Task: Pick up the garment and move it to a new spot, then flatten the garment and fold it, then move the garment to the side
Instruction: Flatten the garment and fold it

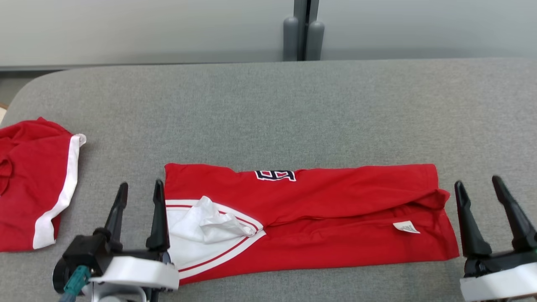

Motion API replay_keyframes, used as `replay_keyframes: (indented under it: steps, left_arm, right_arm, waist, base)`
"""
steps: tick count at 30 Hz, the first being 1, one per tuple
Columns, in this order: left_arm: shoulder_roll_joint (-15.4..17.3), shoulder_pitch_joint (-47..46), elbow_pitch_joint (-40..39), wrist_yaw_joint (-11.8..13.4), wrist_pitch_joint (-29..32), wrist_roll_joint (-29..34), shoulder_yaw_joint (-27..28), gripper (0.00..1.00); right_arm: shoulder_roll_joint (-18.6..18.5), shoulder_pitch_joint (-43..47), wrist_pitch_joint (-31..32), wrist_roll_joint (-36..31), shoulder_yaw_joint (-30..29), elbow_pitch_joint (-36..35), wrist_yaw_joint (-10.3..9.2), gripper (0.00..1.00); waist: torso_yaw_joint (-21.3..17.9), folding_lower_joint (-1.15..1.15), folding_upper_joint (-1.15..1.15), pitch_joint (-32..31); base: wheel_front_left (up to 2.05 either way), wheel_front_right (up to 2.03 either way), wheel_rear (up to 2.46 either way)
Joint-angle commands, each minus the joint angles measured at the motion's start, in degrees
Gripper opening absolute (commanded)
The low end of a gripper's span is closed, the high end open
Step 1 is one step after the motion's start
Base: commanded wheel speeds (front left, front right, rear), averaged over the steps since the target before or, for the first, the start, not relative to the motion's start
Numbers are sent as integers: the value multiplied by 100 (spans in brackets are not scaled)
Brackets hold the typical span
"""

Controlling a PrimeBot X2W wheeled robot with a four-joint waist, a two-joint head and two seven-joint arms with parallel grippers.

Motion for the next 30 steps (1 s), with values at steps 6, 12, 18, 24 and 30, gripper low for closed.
replay_keyframes:
  steps: [6, 12, 18, 24, 30]
  left_arm:
    - [53, 368, 84, -79, -23, 181, 133, 100]
    - [37, 417, 112, -129, -24, 307, 194, 100]
    - [-26, 404, 152, -188, -24, 356, 234, 100]
    - [-82, 249, 150, -258, -25, 437, 233, 100]
    - [-242, -93, 103, -365, -24, 524, 177, 100]
  right_arm:
    - [95, 354, 94, -40, 2, 69, -2, 100]
    - [152, 390, 98, -13, -36, 96, -2, 100]
    - [175, 391, 116, -21, -84, 93, -2, 100]
    - [201, 332, 174, -53, -241, 161, -2, 100]
    - [2, -198, 258, 57, -435, 700, -2, 100]
  waist:
    - [-111, 0, 0, -341]
    - [-102, 0, 0, -365]
    - [-80, 0, 0, -350]
    - [2, 0, 0, -234]
    - [193, 0, 0, 212]
  base:
    - [0, 0, 0]
    - [0, 0, 0]
    - [0, 0, 0]
    - [0, 0, 0]
    - [0, 0, 0]
